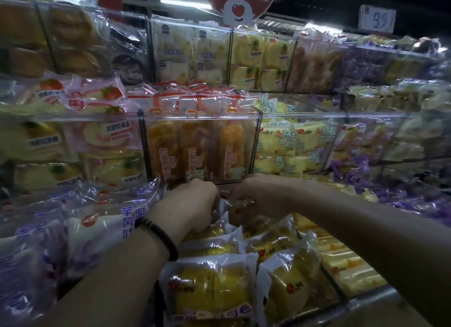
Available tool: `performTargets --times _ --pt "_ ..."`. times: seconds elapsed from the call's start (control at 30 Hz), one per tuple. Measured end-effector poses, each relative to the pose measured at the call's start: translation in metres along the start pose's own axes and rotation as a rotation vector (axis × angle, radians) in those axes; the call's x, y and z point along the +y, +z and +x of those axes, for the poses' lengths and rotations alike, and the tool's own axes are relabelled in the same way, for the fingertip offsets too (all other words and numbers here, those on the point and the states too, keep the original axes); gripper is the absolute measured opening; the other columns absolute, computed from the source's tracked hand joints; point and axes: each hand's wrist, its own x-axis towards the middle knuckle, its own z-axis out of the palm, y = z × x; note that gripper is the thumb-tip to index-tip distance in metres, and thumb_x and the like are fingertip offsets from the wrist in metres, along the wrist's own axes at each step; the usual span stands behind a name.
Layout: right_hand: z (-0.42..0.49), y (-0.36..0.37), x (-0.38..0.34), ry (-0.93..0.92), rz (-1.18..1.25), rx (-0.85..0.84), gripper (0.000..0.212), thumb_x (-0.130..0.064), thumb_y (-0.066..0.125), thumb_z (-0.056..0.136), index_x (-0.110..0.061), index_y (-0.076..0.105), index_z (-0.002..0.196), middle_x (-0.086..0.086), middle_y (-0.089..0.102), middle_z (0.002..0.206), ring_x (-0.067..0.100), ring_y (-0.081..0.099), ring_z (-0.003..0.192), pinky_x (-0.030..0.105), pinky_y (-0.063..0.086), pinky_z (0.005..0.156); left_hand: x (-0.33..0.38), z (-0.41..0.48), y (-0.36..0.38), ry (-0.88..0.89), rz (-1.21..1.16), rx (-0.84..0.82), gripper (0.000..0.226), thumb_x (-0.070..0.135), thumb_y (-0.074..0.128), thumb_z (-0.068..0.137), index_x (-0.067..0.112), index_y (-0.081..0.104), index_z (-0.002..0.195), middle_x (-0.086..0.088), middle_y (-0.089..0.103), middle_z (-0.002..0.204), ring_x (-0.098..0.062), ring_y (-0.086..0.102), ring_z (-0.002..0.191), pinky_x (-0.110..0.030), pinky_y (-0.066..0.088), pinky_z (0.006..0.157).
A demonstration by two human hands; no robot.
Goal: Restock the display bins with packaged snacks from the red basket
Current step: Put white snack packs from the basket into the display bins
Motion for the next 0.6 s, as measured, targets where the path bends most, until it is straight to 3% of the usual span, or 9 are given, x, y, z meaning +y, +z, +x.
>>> performTargets --times 0.07,0.13,0.2,0.37,0.5,0.6 --pt "-0.002 -0.009 -0.001 0.039 -0.06 0.025 0.027 -0.046 0.067 0.097 -0.04 0.064 0.123 -0.014 0.066 0.108 0.014 0.062 0.097 0.038 0.054 0.082 -0.001 -0.002 0.0 -0.03 -0.002 0.012 0.02 0.015 0.069 0.094 0.029 0.064 0.108 -0.001 0.06 0.105 -0.022 0.063 0.089 -0.041 0.06 0.082" --pt "-0.004 -0.02 -0.006 0.06 -0.122 0.049 0.009 -0.041 0.057 0.103 -0.04 0.061 0.111 -0.02 0.058 0.091 0.013 0.058 0.089 0.034 0.047 0.076 0.001 -0.003 0.001 -0.05 0.009 0.022 0.018 0.016 0.07 0.093 0.028 0.062 0.103 -0.002 0.059 0.105 -0.024 0.062 0.091 -0.043 0.06 0.084" --pt "-0.001 -0.027 -0.01 0.096 -0.173 0.082 0.007 -0.035 0.051 0.106 -0.036 0.057 0.102 -0.017 0.055 0.085 0.011 0.06 0.08 0.031 0.049 0.064 0.003 -0.003 0.001 -0.074 0.007 0.027 0.016 0.017 0.071 0.093 0.027 0.06 0.099 -0.003 0.059 0.105 -0.026 0.063 0.093 -0.042 0.059 0.084" --pt "0.01 -0.031 -0.024 0.211 -0.293 0.099 0.02 -0.024 0.063 0.102 -0.028 0.062 0.121 -0.009 0.056 0.083 0.01 0.058 0.068 0.026 0.049 0.052 0.005 -0.002 -0.002 -0.139 0.026 0.013 0.019 0.008 0.066 0.095 0.015 0.065 0.113 -0.01 0.061 0.111 -0.03 0.066 0.098 -0.04 0.059 0.084" --pt "0.016 -0.028 -0.033 0.234 -0.314 0.075 0.023 -0.015 0.064 0.1 -0.018 0.062 0.122 -0.005 0.054 0.082 0.015 0.062 0.073 0.031 0.054 0.06 0.0 0.003 -0.004 -0.155 0.041 -0.051 0.014 0.013 0.071 0.094 0.011 0.065 0.107 -0.007 0.058 0.098 -0.027 0.066 0.091 -0.035 0.055 0.075" --pt "0.02 -0.024 -0.037 0.195 -0.315 0.037 0.03 -0.01 0.06 0.101 -0.015 0.06 0.131 -0.001 0.054 0.089 0.021 0.063 0.08 0.036 0.058 0.07 0.002 0.007 -0.003 -0.182 0.023 -0.065 0.029 0.015 0.072 0.095 0.011 0.065 0.123 -0.011 0.061 0.114 -0.032 0.067 0.105 -0.037 0.058 0.089"
